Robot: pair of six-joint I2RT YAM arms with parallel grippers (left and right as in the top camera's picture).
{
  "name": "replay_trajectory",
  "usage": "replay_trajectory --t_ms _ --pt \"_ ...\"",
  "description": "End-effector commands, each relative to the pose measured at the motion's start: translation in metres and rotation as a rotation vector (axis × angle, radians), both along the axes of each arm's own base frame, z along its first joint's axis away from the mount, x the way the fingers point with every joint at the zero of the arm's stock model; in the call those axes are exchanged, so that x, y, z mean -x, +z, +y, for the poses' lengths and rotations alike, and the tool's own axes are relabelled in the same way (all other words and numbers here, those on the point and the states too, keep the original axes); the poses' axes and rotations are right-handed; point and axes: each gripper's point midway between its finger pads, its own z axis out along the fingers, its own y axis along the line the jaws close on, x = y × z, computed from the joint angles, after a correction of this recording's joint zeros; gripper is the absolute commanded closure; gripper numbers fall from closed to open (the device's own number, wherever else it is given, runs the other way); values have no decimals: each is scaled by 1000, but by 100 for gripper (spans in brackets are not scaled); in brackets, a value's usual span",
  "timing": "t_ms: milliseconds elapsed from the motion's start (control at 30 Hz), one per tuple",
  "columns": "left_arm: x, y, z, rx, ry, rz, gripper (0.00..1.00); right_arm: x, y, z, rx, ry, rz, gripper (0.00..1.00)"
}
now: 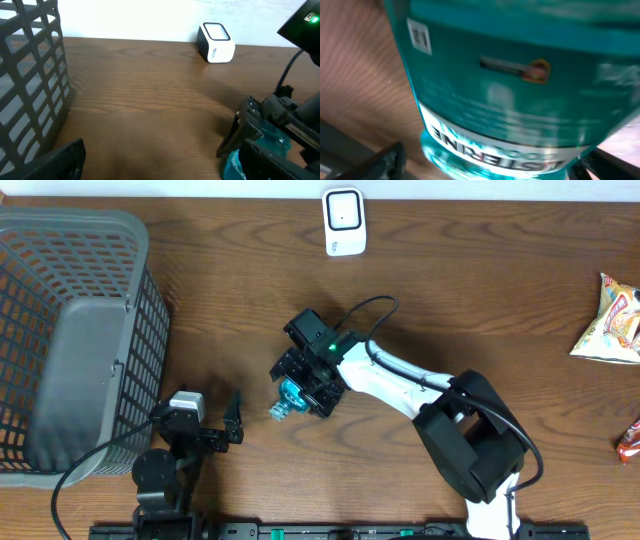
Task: Scan the item barcode
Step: 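Lower the right gripper and close it on the bottle cap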
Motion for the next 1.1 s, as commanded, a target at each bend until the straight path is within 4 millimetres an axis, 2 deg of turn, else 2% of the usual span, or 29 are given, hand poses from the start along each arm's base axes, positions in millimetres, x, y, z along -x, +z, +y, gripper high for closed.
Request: replay_trajectory --t_ms 0,167,267,367,533,600,767,967,1067 --pt "2 -16 -1 -3 -7 38 2 3 -26 -2 48 0 23 10" --pt "2 -16 -1 -3 -7 38 2 9 -41 -11 93 95 13 13" --pt "2 -16 -1 -3 -7 38 2 11 -44 -30 168 158 -8 17" --pt "2 -16 -1 -3 -7 38 2 16 -47 -59 281 190 11 22" --pt "2 -16 -1 -3 -7 38 2 18 -43 -125 507 219 59 23" --pt "2 -16 -1 -3 -7 38 2 15 -41 -134 527 236 57 23" --pt "2 -16 -1 -3 -7 38 2 4 -38 -138 500 349 9 23" --pt "2 -16 -1 -3 -7 38 2 -2 -38 -144 541 449 -44 12" --pt "2 -16 -1 -3 -7 38 2 2 -39 -139 542 444 -43 16"
